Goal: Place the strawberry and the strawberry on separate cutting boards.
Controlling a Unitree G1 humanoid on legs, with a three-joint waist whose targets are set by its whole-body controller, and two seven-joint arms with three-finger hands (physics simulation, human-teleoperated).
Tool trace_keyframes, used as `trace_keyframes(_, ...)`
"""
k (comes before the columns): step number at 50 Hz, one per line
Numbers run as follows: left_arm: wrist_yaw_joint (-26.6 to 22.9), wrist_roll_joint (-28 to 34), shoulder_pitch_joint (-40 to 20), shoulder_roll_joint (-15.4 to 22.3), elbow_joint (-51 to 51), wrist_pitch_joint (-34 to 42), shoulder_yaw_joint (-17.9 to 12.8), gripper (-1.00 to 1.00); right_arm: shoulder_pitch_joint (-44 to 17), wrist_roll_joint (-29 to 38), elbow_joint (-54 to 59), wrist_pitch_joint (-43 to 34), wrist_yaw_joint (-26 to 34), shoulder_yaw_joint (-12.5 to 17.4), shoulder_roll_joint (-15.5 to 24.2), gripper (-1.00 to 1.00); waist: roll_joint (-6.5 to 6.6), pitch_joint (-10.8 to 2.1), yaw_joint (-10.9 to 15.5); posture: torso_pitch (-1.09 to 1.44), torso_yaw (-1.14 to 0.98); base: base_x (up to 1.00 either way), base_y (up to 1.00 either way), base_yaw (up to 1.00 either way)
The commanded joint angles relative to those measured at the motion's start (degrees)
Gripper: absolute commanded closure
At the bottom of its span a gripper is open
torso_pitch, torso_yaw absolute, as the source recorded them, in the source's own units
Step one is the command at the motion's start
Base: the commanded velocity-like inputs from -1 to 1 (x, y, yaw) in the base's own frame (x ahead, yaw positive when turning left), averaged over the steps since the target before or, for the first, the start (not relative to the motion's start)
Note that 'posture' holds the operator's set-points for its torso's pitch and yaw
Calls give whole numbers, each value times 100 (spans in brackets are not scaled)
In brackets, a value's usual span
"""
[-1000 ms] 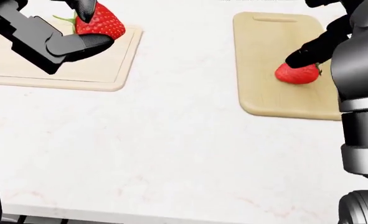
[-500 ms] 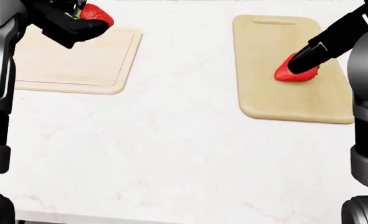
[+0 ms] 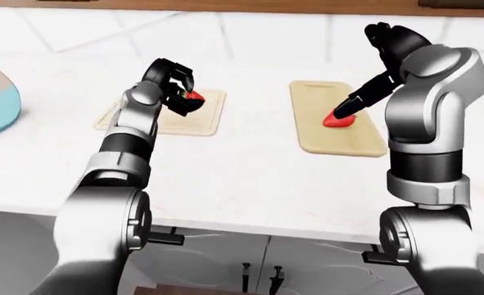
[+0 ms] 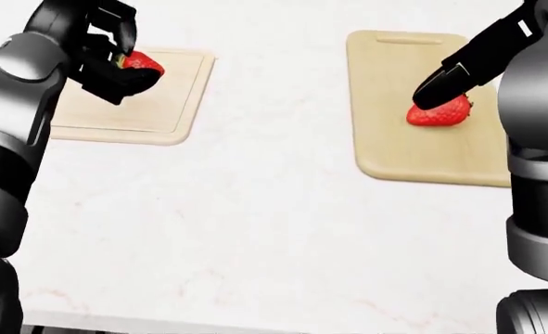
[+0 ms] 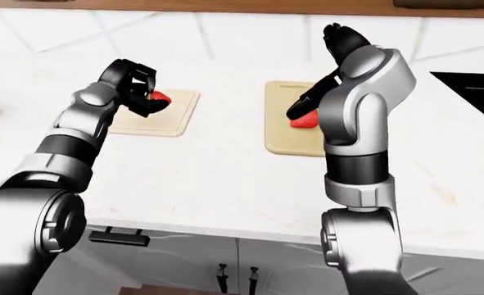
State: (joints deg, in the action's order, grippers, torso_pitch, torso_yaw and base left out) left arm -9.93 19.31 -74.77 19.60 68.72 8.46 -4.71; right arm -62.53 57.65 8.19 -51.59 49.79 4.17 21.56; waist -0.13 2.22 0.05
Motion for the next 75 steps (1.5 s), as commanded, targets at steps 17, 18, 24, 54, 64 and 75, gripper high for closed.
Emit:
trace_keyframes(17, 570, 371, -251, -48, 338, -283, -31, 100, -210, -40, -31, 157, -272, 12, -23, -100, -2, -218, -3, 0, 0, 0, 0, 0)
trace_keyframes(18, 611, 366, -270, -64, 360, -284, -45, 99, -215, -46, -17, 159, -286, 11, -29, -100, -1, -219, -3, 0, 0, 0, 0, 0)
trace_keyframes(24, 852, 331, -239, -218, 459, -346, -88, 99, -197, -93, 13, 180, -352, 1, -47, -100, -1, -229, 2, 0, 0, 0, 0, 0)
trace_keyframes(54, 917, 387, -224, -262, 486, -336, -67, 4, -115, -175, 59, 194, -428, 25, -2, -100, 1, -245, 5, 0, 0, 0, 0, 0)
trace_keyframes(64, 860, 376, -356, -264, 439, -304, -60, -5, -132, -201, 84, 180, -415, 39, 60, -100, -9, -247, 4, 0, 0, 0, 0, 0)
trace_keyframes(75, 775, 363, -475, -240, 358, -310, -51, -17, -165, -187, 62, 163, -369, 36, 93, -100, -14, -258, 0, 0, 0, 0, 0, 0)
